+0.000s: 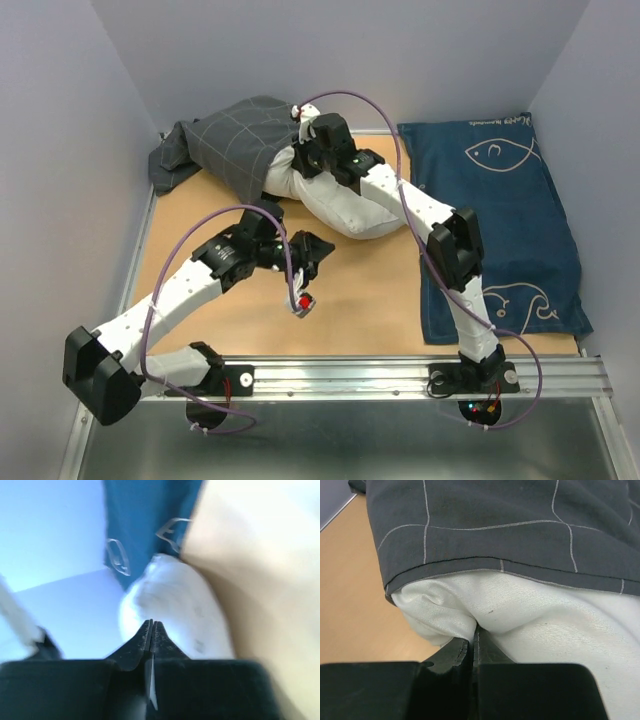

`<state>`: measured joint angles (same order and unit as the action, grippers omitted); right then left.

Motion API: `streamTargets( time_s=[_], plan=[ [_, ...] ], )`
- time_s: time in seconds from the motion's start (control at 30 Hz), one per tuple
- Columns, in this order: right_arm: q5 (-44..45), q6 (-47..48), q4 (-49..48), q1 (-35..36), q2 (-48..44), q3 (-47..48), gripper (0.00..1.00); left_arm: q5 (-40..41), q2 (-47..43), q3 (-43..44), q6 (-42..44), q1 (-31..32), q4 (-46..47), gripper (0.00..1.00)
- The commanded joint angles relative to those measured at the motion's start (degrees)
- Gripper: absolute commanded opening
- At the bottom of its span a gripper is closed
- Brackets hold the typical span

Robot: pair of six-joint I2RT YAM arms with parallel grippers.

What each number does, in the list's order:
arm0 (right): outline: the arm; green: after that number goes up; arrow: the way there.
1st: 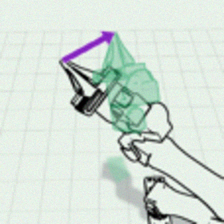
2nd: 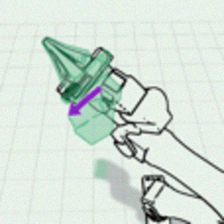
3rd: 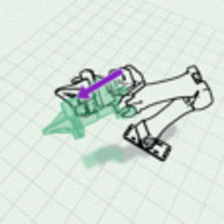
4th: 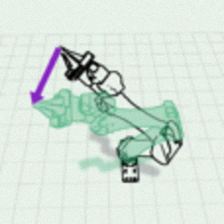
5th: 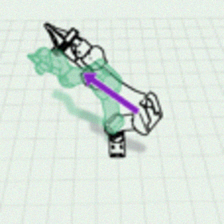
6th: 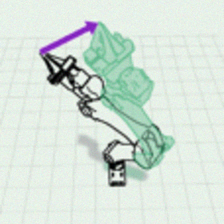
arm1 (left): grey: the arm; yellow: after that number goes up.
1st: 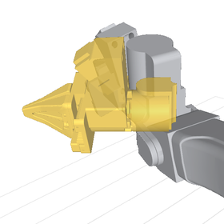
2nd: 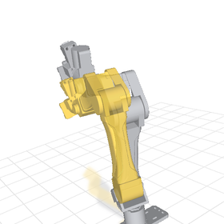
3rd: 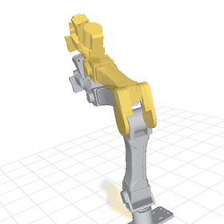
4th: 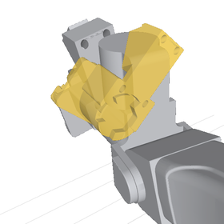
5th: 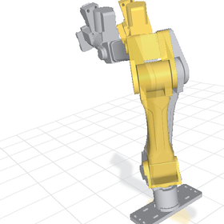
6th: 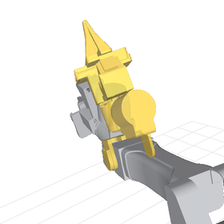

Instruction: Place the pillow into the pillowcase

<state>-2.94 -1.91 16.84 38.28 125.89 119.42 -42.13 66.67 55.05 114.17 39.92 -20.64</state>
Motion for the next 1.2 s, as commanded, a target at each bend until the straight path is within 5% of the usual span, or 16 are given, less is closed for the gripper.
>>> streamTargets(
  time_s=[0.0,0.07,0.2,0.27,0.7,1.17],
  plan=[
    [-1.2,-3.3,-3.7,-1.2,-1.6,-0.8,0.01,7.3,-0.4,-7.2,1.5,-1.4,-5.7,0.37],
    [-1.3,-2.9,-3.7,-1.9,-3.4,-1.5,0.01,10.4,-1.8,-9.4,-1.5,-2.7,-0.3,0.55],
    [-1.7,-2.1,-3.7,-2.7,-7.0,-2.5,0.0,17.4,1.9,-5.8,2.8,-8.4,-5.0,0.68],
    [-2.0,-1.3,-3.7,-2.8,-8.5,-3.0,0.01,22.2,4.3,-4.2,5.2,-9.4,-6.4,0.99],
    [-6.0,0.2,-2.5,-3.2,-12.5,-3.2,0.01,56.3,33.5,7.0,15.5,-11.8,11.6,0.99],
    [-7.3,0.4,-1.7,-3.7,-13.5,-4.8,0.0,72.6,48.5,12.5,34.0,-19.8,32.4,0.99]
  ],
)
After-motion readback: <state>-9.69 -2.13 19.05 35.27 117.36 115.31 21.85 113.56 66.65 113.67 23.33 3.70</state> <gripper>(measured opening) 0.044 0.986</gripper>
